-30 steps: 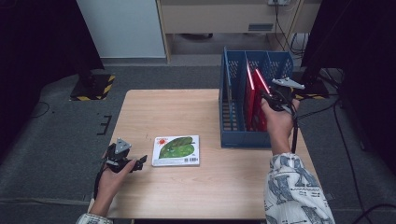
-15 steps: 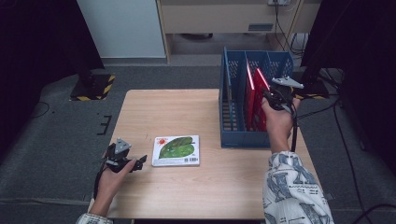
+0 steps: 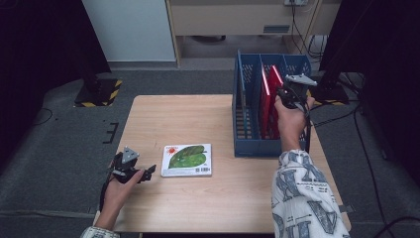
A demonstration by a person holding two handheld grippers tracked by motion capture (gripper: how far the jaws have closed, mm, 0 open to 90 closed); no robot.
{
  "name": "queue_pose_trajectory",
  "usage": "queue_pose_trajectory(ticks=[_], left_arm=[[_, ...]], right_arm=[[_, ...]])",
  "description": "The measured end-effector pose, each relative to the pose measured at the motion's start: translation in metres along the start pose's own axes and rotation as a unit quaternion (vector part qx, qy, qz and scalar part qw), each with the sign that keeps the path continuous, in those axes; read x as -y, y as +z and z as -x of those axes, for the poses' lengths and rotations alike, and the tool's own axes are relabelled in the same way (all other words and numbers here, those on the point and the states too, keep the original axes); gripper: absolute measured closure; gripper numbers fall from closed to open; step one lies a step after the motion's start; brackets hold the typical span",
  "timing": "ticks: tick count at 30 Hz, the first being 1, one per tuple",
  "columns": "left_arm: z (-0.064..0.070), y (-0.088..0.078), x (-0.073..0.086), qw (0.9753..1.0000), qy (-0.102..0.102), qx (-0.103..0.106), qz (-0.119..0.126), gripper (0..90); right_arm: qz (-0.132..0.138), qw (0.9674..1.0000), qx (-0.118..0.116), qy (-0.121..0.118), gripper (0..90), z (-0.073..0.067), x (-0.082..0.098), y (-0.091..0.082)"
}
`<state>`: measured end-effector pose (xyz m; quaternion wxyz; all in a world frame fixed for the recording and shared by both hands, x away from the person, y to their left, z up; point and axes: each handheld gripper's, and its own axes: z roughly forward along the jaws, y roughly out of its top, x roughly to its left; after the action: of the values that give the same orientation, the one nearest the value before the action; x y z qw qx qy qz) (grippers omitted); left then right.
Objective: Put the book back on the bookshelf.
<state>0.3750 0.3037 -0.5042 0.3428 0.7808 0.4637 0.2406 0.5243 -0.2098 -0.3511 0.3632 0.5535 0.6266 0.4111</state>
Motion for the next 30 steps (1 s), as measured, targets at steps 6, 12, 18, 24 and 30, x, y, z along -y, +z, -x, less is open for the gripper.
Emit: queue_pose_trajectory(ticks=[6, 12, 18, 24, 30], left_arm=[[0.0, 0.0, 0.0, 1.0, 0.0, 0.0, 0.0, 6.4], [0.0, 0.0, 0.0, 1.0, 0.001, 0.001, 0.001, 6.4], [0.001, 0.0, 0.0, 1.0, 0.001, 0.001, 0.001, 6.4], [-0.001, 0.0, -0.001, 1.0, 0.001, -0.001, 0.001, 6.4], [-0.001, 0.0, 0.0, 1.0, -0.002, -0.001, 0.0, 6.4]], right_arm=[[-0.005, 1.0, 0.0, 0.0, 79.5, -0.003, 0.001, 0.011], [-0.003, 1.0, -0.004, 0.004, 78.7, -0.003, 0.002, 0.012], [-0.001, 0.9998, -0.022, 0.005, 74.9, -0.002, 0.003, 0.007], [0.002, 0.9995, -0.032, -0.002, 70.1, -0.003, 0.004, -0.005], [0.006, 0.9992, -0.038, -0.01, 68.1, -0.004, 0.006, -0.015]])
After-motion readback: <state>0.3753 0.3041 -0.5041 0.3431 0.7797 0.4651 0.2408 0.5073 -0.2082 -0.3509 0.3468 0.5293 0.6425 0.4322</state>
